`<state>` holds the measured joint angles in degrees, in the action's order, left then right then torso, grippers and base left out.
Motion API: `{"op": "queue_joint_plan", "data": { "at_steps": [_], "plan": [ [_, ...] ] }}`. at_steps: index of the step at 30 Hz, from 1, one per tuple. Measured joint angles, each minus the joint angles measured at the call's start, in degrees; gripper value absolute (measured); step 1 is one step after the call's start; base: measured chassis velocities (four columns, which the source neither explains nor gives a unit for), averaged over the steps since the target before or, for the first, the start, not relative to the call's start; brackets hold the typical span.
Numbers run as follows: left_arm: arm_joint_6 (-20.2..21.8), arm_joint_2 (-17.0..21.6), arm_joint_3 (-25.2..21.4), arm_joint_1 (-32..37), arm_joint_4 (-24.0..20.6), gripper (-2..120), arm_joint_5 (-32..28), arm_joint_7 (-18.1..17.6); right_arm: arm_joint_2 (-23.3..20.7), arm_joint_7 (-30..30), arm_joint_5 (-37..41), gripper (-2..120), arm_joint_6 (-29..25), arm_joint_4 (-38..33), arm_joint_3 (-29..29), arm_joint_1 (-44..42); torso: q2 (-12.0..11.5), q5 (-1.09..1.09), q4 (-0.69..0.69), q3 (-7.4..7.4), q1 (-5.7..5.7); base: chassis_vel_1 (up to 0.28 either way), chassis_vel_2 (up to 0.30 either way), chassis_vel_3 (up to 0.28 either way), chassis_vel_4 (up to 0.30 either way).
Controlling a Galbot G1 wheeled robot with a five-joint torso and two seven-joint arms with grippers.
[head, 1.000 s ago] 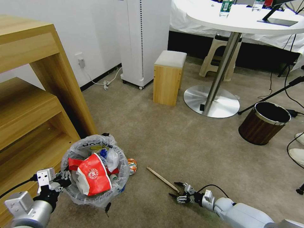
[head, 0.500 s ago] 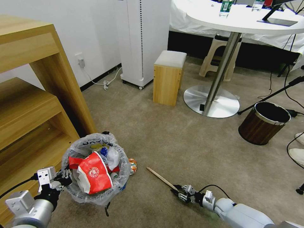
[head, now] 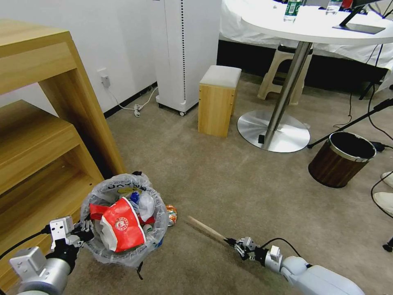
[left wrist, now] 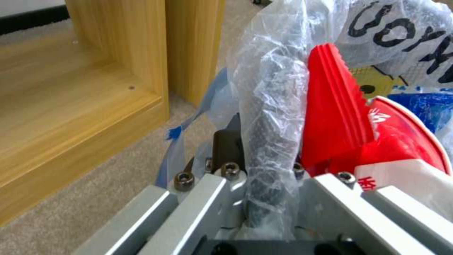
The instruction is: Pick up the trash bin and place the garbage on the floor into it.
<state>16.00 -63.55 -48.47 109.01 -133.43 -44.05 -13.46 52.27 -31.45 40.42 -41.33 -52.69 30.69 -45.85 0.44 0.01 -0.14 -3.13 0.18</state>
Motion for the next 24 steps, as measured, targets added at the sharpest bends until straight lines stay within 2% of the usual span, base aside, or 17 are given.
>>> {"op": "queue_joint_plan", "data": {
  "at_steps": [1, 4, 5, 8, 9, 12, 16, 20, 22, 24],
  "plan": [
    [0.0, 0.0, 0.0, 0.0, 0.0, 1, 0.0, 0.0, 0.0, 0.0, 0.0, 0, 0.0, 0.0, 0.0, 0.0, 0.0, 0.0, 0.0, 0.0, 0.0, 0.0, 0.0, 0.0, 0.0],
    [-0.19, 0.17, 0.52, -0.08, 0.75, 1, 0.46, 0.02, -6.69, 0.52, 0.76, 0, 0.76, -14.33, -4.62, -2.32, 0.0, 0.0, 0.0, 0.0, 0.0, 0.0, 0.0, 0.0, 0.0],
    [-0.19, 0.17, 0.52, -0.08, 0.75, 1, 0.46, 0.02, -6.69, 0.52, 0.76, 0, 0.76, -14.33, -4.62, -2.32, 0.0, 0.0, 0.0, 0.0, 0.0, 0.0, 0.0, 0.0, 0.0],
    [-0.25, 0.23, 0.93, -0.22, 1.19, 1, 0.92, 0.04, -14.32, 2.39, 4.16, 0, 2.52, -28.24, -6.66, -3.39, 0.0, -0.02, 0.01, 0.0, 0.0, 0.0, 0.0, 0.0, 0.0],
    [-0.25, 0.23, 0.93, -0.22, 1.19, 1, 0.92, 0.04, -14.32, 2.39, 4.16, 0, 2.52, -28.24, -6.66, -3.39, 0.0, -0.02, 0.01, 0.0, 0.0, 0.0, 0.0, 0.0, 0.0],
    [-0.25, 0.01, 1.7, -0.6, 1.44, 1, 1.69, 0.04, -19.22, 4.63, 6.66, 0, 3.97, -37.84, -6.8, -2.83, 0.0, -0.03, -0.02, 0.0, 0.0, 0.0, 0.0, 0.0, 0.0],
    [-0.25, -0.24, 2.06, -0.59, 1.38, 1, 2.16, 0.04, -19.92, 5.72, 6.94, 0, 4.61, -42.15, -6.5, -0.53, 0.0, 0.0, -0.02, 0.0, 0.0, 0.0, 0.0, 0.0, 0.0],
    [-0.25, -0.43, 1.93, -0.05, 0.6, 1, 2.42, 0.02, -19.58, 6.65, 7.43, 0, 5.0, -45.17, -2.59, 5.87, 0.0, -0.01, 0.02, 0.0, 0.0, 0.0, 0.0, 0.0, 0.0],
    [-0.23, -0.54, 1.55, 0.49, -0.14, 1, 2.48, 0.03, -18.23, 6.83, 8.71, 0, 5.11, -46.45, 2.58, 11.61, 0.0, 0.0, 0.02, 0.0, 0.0, 0.0, 0.0, 0.0, 0.0],
    [-0.23, -0.6, 1.41, 0.67, -0.38, 1, 2.49, 0.02, -17.85, 6.88, 9.17, 0, 5.27, -46.76, 4.01, 12.94, 0.0, 0.0, 0.02, 0.0, 0.0, 0.0, 0.0, 0.0, 0.0]
  ]
}}
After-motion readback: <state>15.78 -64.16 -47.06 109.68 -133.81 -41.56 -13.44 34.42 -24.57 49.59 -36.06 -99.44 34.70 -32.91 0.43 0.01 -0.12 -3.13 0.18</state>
